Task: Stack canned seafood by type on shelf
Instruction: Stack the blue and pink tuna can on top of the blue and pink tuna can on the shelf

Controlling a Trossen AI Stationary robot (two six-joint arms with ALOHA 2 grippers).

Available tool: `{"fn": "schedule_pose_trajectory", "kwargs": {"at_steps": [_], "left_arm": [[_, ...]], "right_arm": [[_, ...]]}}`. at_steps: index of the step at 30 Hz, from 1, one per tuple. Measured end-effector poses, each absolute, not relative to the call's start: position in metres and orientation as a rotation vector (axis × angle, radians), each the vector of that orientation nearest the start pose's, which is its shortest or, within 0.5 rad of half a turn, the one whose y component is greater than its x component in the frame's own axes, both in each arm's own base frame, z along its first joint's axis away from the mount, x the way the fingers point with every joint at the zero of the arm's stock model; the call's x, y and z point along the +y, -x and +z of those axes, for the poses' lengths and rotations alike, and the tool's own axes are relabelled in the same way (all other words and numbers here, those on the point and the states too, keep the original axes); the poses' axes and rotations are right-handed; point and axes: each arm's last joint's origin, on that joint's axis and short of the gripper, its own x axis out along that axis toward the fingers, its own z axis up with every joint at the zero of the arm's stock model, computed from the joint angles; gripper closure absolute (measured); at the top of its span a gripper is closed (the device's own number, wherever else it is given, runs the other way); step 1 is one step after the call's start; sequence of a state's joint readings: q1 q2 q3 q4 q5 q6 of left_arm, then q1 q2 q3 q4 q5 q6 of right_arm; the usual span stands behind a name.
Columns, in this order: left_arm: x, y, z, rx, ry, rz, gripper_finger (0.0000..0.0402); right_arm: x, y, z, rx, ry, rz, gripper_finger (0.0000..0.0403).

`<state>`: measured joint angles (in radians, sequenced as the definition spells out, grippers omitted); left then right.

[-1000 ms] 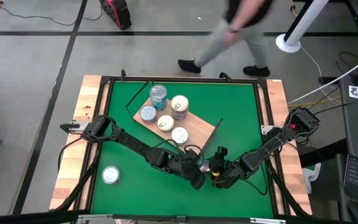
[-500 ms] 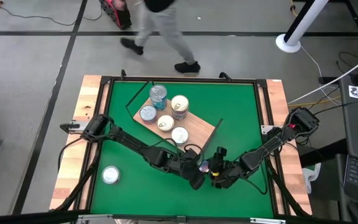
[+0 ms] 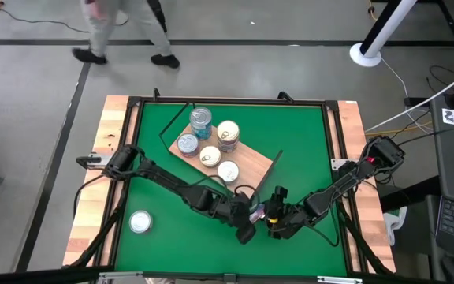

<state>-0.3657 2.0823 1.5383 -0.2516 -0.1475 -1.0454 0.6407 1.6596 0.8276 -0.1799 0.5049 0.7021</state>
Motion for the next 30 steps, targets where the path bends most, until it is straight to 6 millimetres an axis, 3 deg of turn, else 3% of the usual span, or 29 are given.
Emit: {"fn": "schedule_pose_trajectory", "kwargs": {"at_steps": [8, 30], "left_arm": [[-0.1589, -0.4291, 0.1892, 0.837, 0.708, 0.109, 0.0205], [-0.1536, -0.4273, 0.1839, 0.883, 0.73, 0.164, 0.0205]], "right_arm": [[0.1693, -0.2505, 0.1468, 0.832, -0.11, -0.174, 0.0123], [0.1693, -0.2504, 0.1466, 0.835, -0.11, -0.172, 0.0123]]}}
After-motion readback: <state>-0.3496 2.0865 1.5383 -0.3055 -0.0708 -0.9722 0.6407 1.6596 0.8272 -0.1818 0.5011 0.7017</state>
